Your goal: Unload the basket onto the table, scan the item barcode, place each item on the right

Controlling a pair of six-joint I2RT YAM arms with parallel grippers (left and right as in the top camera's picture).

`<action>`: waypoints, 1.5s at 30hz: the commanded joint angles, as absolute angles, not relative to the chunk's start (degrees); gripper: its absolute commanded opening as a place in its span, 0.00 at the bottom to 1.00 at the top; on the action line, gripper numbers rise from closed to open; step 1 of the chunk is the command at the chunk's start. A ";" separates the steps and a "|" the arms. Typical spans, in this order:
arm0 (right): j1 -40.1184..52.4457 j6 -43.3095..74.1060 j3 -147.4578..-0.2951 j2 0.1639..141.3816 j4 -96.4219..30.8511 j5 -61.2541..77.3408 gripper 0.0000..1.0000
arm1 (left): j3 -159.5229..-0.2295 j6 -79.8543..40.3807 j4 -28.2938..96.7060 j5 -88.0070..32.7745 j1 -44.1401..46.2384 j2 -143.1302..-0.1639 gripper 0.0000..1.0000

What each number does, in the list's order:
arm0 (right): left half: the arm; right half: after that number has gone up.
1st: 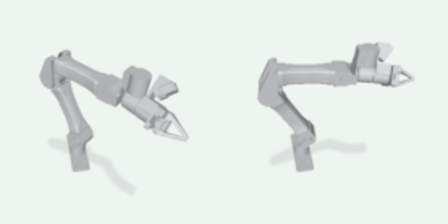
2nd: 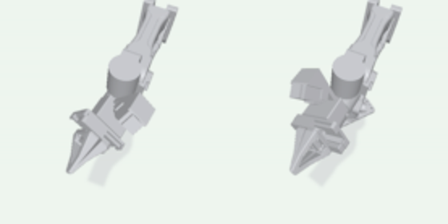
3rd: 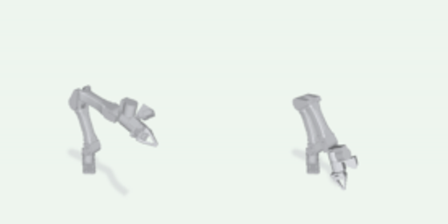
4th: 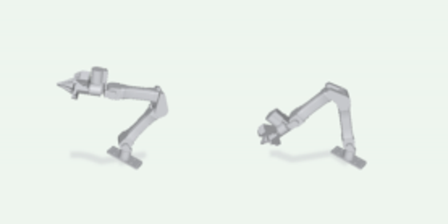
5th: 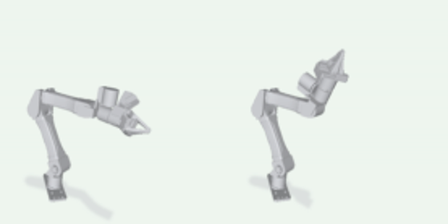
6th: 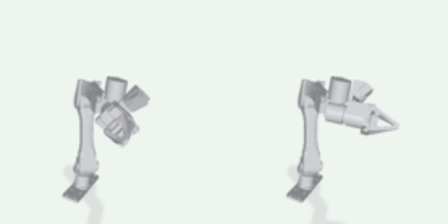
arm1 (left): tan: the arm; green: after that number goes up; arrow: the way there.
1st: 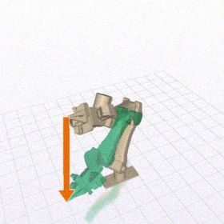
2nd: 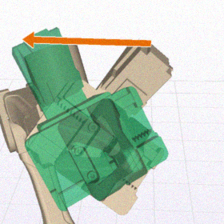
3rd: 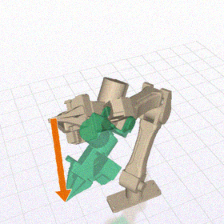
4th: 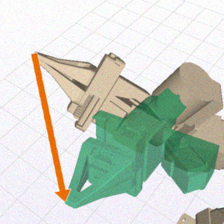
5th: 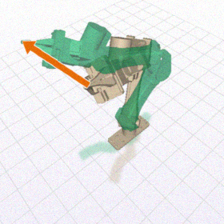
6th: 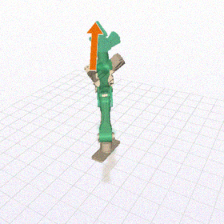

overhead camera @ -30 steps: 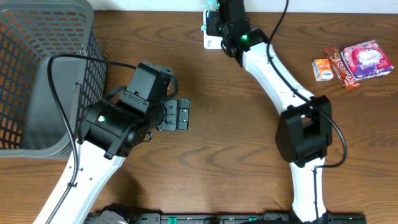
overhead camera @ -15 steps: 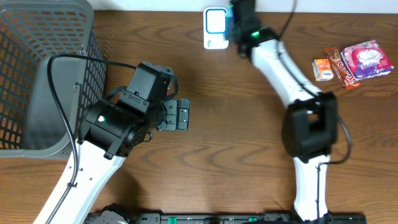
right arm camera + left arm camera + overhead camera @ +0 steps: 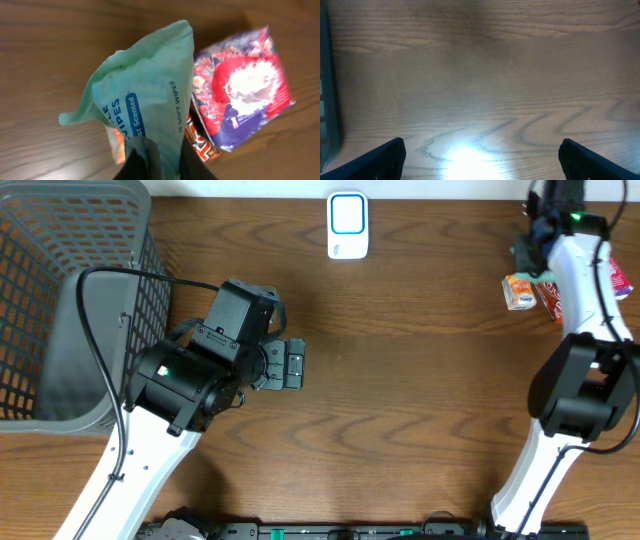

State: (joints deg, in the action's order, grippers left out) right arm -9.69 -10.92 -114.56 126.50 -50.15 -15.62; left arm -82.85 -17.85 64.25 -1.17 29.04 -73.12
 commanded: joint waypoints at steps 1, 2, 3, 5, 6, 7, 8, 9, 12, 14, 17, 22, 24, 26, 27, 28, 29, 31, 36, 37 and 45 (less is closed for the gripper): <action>-13.39 -12.62 -114.58 128.62 -49.54 -10.66 0.15 | -82.98 -17.91 64.45 -0.86 29.23 -72.99 0.98; -14.11 -12.25 -114.58 129.14 -49.10 -10.87 0.15 | -82.98 -17.91 64.45 -0.86 29.23 -72.99 0.98; -14.85 -12.23 -114.58 129.36 -48.95 -10.81 0.17 | -82.98 -17.91 64.45 -0.86 29.23 -72.99 0.98; -15.84 -12.21 -114.58 129.69 -48.88 -10.79 0.25 | -82.98 -17.91 64.45 -0.86 29.23 -72.99 0.98; -16.08 -11.75 -114.58 129.69 -48.95 -10.79 0.27 | -82.98 -17.91 64.45 -0.86 29.23 -72.99 0.98; -16.29 -10.87 -114.58 129.69 -49.08 -10.83 0.31 | -82.98 -17.91 64.45 -0.86 29.23 -72.99 0.98; -16.47 -9.91 -114.58 129.56 -49.12 -10.90 0.42 | -82.98 -17.91 64.45 -0.86 29.23 -72.99 0.98; -16.56 -9.10 -114.58 129.23 -49.30 -10.87 0.91 | -82.98 -17.91 64.45 -0.86 29.23 -72.99 0.98; -16.49 -5.37 -114.58 127.68 -49.50 -11.05 0.99 | -82.98 -17.91 64.45 -0.86 29.23 -72.99 0.98; -16.19 -2.13 -114.61 125.51 -49.71 -11.03 0.99 | -82.98 -17.91 64.45 -0.86 29.23 -72.99 0.98; -15.64 2.02 -114.61 119.96 -50.61 -10.98 0.99 | -82.98 -17.91 64.45 -0.86 29.23 -72.99 0.98; -15.00 8.82 -114.58 108.79 -54.92 -8.40 0.99 | -82.98 -17.91 64.45 -0.86 29.23 -72.99 0.98; -14.92 11.07 -114.58 103.90 -57.71 -6.44 0.99 | -82.98 -17.91 64.45 -0.86 29.23 -72.99 0.98; -14.92 12.29 -114.58 99.46 -61.04 -4.93 0.99 | -82.98 -17.91 64.45 -0.86 29.23 -72.99 0.98; -14.92 12.43 -114.58 97.49 -62.87 -4.05 0.99 | -82.98 -17.91 64.45 -0.86 29.23 -72.99 0.98; -14.90 12.40 -114.58 95.55 -64.95 -2.98 0.99 | -82.98 -17.91 64.45 -0.86 29.23 -72.99 0.98; -14.90 12.43 -114.54 94.08 -66.76 -1.91 0.99 | -82.98 -17.91 64.45 -0.86 29.23 -72.99 0.98; -14.90 12.49 -113.99 91.20 -70.28 -0.62 0.99 | -82.98 -17.91 64.45 -0.86 29.23 -72.99 0.98; -14.74 15.49 -105.01 81.67 -70.96 -0.14 0.99 | -82.98 -17.91 64.45 -0.86 29.23 -72.99 0.98; -14.48 15.88 -101.67 78.85 -69.76 -0.05 0.99 | -82.98 -17.91 64.45 -0.86 29.23 -72.99 0.98; -13.67 17.58 -79.09 58.06 -68.64 -0.05 0.99 | -82.98 -17.91 64.45 -0.86 29.23 -72.99 0.98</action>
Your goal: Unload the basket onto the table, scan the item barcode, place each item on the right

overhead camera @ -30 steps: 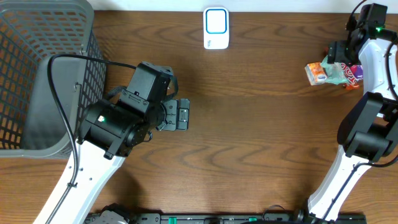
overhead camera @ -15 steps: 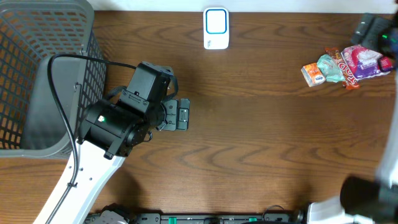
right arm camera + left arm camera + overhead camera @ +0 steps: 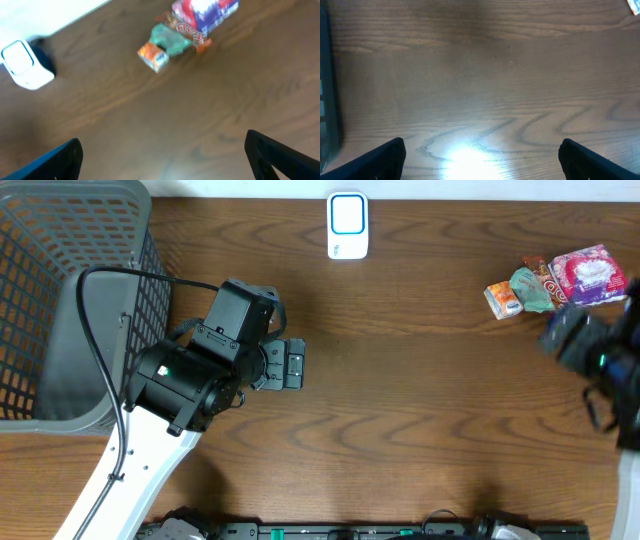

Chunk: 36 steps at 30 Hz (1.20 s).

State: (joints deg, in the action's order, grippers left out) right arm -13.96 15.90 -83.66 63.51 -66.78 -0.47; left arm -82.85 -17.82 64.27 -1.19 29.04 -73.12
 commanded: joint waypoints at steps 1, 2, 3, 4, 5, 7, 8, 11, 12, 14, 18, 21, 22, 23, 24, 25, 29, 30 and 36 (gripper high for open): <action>-13.67 17.56 -78.28 57.01 -69.80 -0.05 0.99 | -82.98 -17.91 64.45 -0.86 29.23 -72.99 0.98; -13.67 17.56 -77.67 56.07 -71.07 -0.05 0.99 | -82.98 -17.91 64.45 -0.86 29.23 -72.99 0.98; -13.67 17.58 -77.12 55.18 -72.69 -0.05 0.99 | -82.98 -17.91 64.45 -0.86 29.23 -72.99 0.97; -13.67 17.58 -76.79 54.48 -74.52 -0.05 0.99 | -82.98 -17.91 64.45 -0.86 29.23 -72.99 0.98; -13.67 17.58 -76.71 53.98 -76.51 -0.05 0.99 | -82.98 -17.91 64.45 -0.86 29.23 -72.99 0.98; -13.67 17.56 -76.71 53.32 -80.40 -0.05 0.99 | -82.98 -17.91 64.45 -0.86 29.23 -72.99 0.98; -13.67 17.58 -76.71 53.17 -82.04 -0.05 0.99 | -82.98 -17.91 64.45 -0.86 29.23 -72.99 0.98; -13.67 17.58 -76.71 53.15 -85.56 -0.05 0.99 | -82.98 -17.91 64.45 -0.86 29.23 -72.99 0.98; -13.67 17.56 -76.71 53.15 -86.13 -0.05 0.99 | -82.98 -17.91 64.45 -0.86 29.23 -72.99 0.98; -13.63 17.56 -76.71 53.15 -86.61 -0.05 0.99 | -82.98 -17.91 64.45 -0.86 29.23 -72.99 0.98; -13.28 17.58 -76.71 53.15 -86.59 -0.05 0.99 | -82.98 -17.91 64.45 -0.86 29.23 -72.99 0.98; -13.28 17.56 -76.71 53.15 -86.59 -0.05 0.99 | -82.98 -17.91 64.45 -0.86 29.23 -72.99 0.98; -13.28 17.58 -76.71 53.17 -86.59 -0.05 0.99 | -82.98 -17.91 64.45 -0.86 29.23 -72.99 0.98; -13.28 17.56 -76.71 53.15 -86.59 -0.05 0.99 | -82.98 -17.91 64.45 -0.86 29.23 -72.99 0.98; -13.30 17.54 -76.71 53.15 -86.61 -0.27 0.99 | -82.98 -17.91 64.45 -0.86 29.23 -72.99 0.98; -13.28 17.54 -76.71 53.15 -86.61 -0.67 0.99 | -82.98 -17.91 64.45 -0.86 29.23 -72.99 0.98; -13.28 17.34 -76.71 52.88 -86.46 -1.91 0.99 | -82.98 -17.91 64.45 -0.86 29.23 -72.99 0.98; -13.26 16.56 -76.71 52.66 -86.17 -2.37 0.99 | -82.98 -17.91 64.45 -0.86 29.23 -72.99 0.98; -9.13 13.63 -73.87 49.12 -78.28 -2.42 0.99 | -82.98 -17.91 64.47 -0.86 29.23 -72.99 0.98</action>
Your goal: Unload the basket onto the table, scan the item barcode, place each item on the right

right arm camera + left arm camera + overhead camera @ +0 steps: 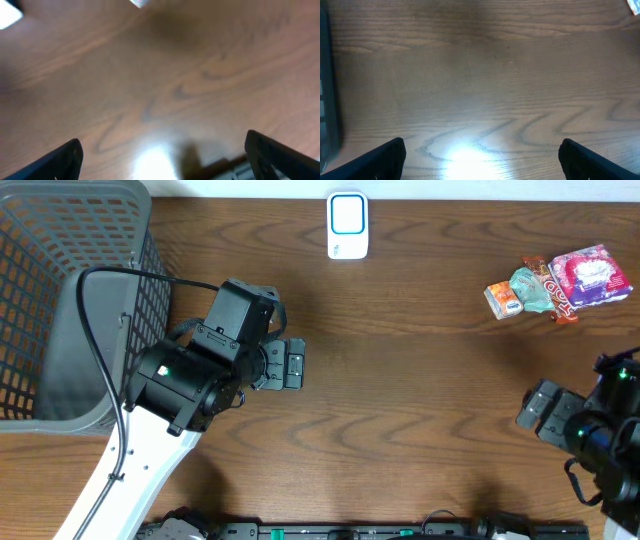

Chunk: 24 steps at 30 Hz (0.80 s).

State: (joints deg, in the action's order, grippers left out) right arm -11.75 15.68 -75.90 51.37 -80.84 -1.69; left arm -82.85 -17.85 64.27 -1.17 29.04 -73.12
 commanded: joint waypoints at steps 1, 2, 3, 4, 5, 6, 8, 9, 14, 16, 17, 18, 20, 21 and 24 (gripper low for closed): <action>-7.86 13.61 -72.44 47.99 -75.92 -2.44 0.99 | -82.98 -17.91 64.45 -0.86 29.23 -72.99 0.98; -6.68 13.10 -70.76 46.74 -73.60 -2.39 0.99 | -82.98 -17.91 64.45 -0.86 29.23 -72.99 0.98; -5.63 12.88 -68.86 45.45 -71.29 -2.37 0.99 | -82.98 -17.91 64.45 -0.86 29.23 -72.99 0.98; -4.67 12.38 -66.72 44.05 -68.95 -2.15 0.99 | -82.98 -17.91 64.45 -0.86 29.23 -72.99 0.98; -3.86 11.53 -64.42 42.63 -66.50 -1.67 0.99 | -82.98 -17.91 64.45 -0.86 29.23 -72.99 0.98; -3.20 10.41 -61.98 41.23 -64.05 -0.93 0.99 | -82.98 -17.91 64.45 -0.86 29.23 -72.99 0.98; -2.37 8.25 -57.28 38.76 -59.53 0.67 0.99 | -82.98 -17.91 64.45 -0.86 29.23 -72.99 0.98; -2.07 7.40 -54.35 37.28 -56.88 1.56 0.99 | -82.98 -17.91 64.45 -0.86 29.23 -72.99 0.98; -1.74 7.20 -44.18 30.89 -53.32 1.78 0.99 | -82.98 -17.91 64.45 -0.86 29.23 -72.99 0.98; -1.65 7.20 -41.10 28.27 -52.27 1.61 0.99 | -82.98 -17.91 64.45 -0.86 29.23 -72.99 0.98; -1.65 7.20 -39.62 26.96 -50.98 1.63 0.99 | -82.98 -17.91 64.45 -0.86 29.23 -72.99 0.98; -1.63 7.16 -38.15 25.63 -49.21 1.65 0.99 | -82.98 -17.91 64.45 -0.86 29.23 -72.99 0.98; -1.48 5.52 -35.11 22.96 -45.45 1.67 0.99 | -82.98 -17.91 64.45 -0.86 29.23 -72.99 0.98; -1.32 4.45 -33.52 21.58 -43.48 1.74 0.99 | -82.98 -17.91 64.45 -0.86 29.23 -72.99 0.98; -0.62 2.22 -28.58 17.91 -37.91 1.89 0.99 | -82.98 -17.91 64.45 -0.86 29.23 -72.99 0.98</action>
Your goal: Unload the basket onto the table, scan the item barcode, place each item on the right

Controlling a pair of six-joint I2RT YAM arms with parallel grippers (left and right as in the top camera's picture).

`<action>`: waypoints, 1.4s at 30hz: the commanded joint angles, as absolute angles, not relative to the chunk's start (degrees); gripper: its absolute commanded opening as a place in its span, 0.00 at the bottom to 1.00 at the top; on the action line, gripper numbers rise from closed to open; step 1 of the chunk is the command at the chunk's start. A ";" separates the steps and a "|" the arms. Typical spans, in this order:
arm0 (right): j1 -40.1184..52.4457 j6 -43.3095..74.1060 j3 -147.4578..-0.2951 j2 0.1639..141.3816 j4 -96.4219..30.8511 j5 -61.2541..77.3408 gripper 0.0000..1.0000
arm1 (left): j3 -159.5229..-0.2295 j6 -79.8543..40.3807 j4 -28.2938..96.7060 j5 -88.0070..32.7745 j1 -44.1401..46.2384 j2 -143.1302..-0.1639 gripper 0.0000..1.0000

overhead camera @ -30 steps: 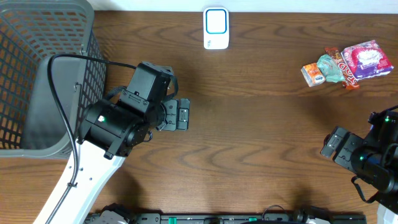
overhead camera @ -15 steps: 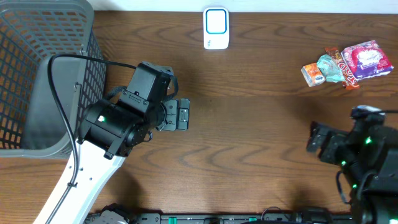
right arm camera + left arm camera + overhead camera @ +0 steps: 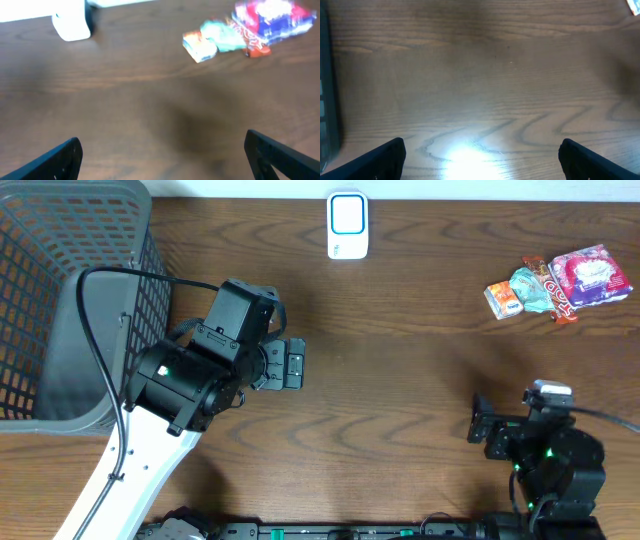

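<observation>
The items lie in a small pile at the far right: an orange box [image 3: 503,299], a green wipes pack [image 3: 529,288] and a pink-red pack [image 3: 590,277]. The right wrist view shows the same orange box [image 3: 199,45], wipes pack [image 3: 224,38] and pink-red pack [image 3: 272,15]. A white scanner [image 3: 347,225] with a blue face stands at the far middle edge, and it is blurred as the scanner [image 3: 72,21] in the right wrist view. My right gripper [image 3: 480,423] is open and empty at the front right, well short of the pile. My left gripper [image 3: 294,365] is open over bare wood.
A grey mesh basket [image 3: 60,300] fills the far left corner, and its dark wall [image 3: 326,85] shows at the left of the left wrist view. The left arm's black body lies beside the basket. Brown wooden tabletop [image 3: 420,360] spans between scanner, pile and arms.
My right arm has moved left and a little nearer the front edge. Its wrist camera, which saw only wood, now faces the scanner and the pile. The left arm is unchanged.
First my right gripper held the green wipes pack above the pile at the far right. Then the pack lay in the pile and the gripper was open, away from it. After that it stood at the front right edge, and now further left.
</observation>
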State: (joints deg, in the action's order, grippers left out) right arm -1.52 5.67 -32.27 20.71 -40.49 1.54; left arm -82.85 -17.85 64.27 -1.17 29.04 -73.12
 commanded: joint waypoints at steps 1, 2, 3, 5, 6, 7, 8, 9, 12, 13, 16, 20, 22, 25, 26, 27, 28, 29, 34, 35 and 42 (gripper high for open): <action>-0.30 2.00 -26.87 16.80 -35.99 1.89 0.99 | -82.98 -17.91 64.45 -0.86 29.23 -72.99 0.98; 0.01 2.00 -25.15 15.73 -33.98 1.87 0.99 | -82.98 -17.91 64.45 -0.86 29.23 -72.99 0.98; 0.23 2.00 -23.40 14.66 -31.94 1.87 0.99 | -82.98 -17.91 64.45 -0.86 29.23 -72.99 0.98; 0.38 2.04 -20.23 12.82 -28.27 1.87 0.99 | -82.98 -17.91 64.45 -0.86 29.23 -72.99 0.98; 0.45 2.04 -18.59 11.88 -26.37 1.87 0.99 | -82.98 -17.91 64.45 -0.86 29.23 -72.99 0.98; 0.47 2.04 -16.97 10.98 -24.43 1.87 0.99 | -82.98 -17.91 64.45 -0.86 29.23 -72.99 0.98; 0.47 2.04 -15.42 10.15 -22.35 1.87 0.99 | -82.98 -17.91 64.45 -0.86 29.23 -72.99 0.98; 0.47 2.04 -13.96 9.41 -20.45 1.87 0.99 | -82.98 -17.91 64.45 -0.86 29.23 -72.99 0.98; 0.51 1.58 -10.17 7.79 -15.07 1.87 0.99 | -82.98 -17.91 64.45 -0.86 29.23 -72.99 0.98; 0.69 0.78 -9.08 7.35 -13.43 2.02 0.99 | -82.98 -17.91 64.45 -0.86 29.23 -72.99 0.98; 1.89 -1.48 -6.24 5.93 -9.50 1.83 0.99 | -82.98 -17.91 64.45 -0.86 29.23 -72.99 0.98; 3.07 -1.56 -2.79 3.33 -5.72 0.34 0.99 | -82.98 -17.91 64.45 -0.86 29.23 -72.99 0.98; 3.27 -1.56 -1.41 1.98 -4.84 0.34 0.99 | -82.98 -17.91 64.45 -0.86 29.23 -72.99 0.98; 3.49 -1.91 -0.32 0.49 -4.36 0.36 0.99 | -82.98 -17.91 64.45 -0.86 29.23 -72.99 0.98; 3.49 -2.28 -0.32 0.36 -4.25 0.32 0.99 | -82.98 -17.91 64.45 -0.86 29.23 -72.99 0.98; 3.49 -2.83 -0.32 0.30 -4.29 0.27 0.99 | -82.98 -17.91 64.45 -0.86 29.23 -72.99 0.98; 3.49 -3.09 -0.32 0.30 -4.25 0.08 0.99 | -82.98 -17.91 64.45 -0.86 29.23 -72.99 0.98; 3.49 -3.07 -0.32 0.30 -4.27 -0.30 0.99 | -82.98 -17.91 64.45 -0.86 29.23 -72.99 0.98; 3.42 -2.13 -0.32 0.32 -4.03 -1.87 0.99 | -82.98 -17.91 64.45 -0.86 29.23 -72.99 0.98; 3.42 -2.15 -0.32 0.32 -4.05 -1.87 0.99 | -82.98 -17.91 64.45 -0.86 29.23 -72.99 0.98; 3.42 -1.02 -0.32 0.30 -4.25 -1.87 0.99 | -82.98 -17.91 64.45 -0.86 29.23 -72.99 0.98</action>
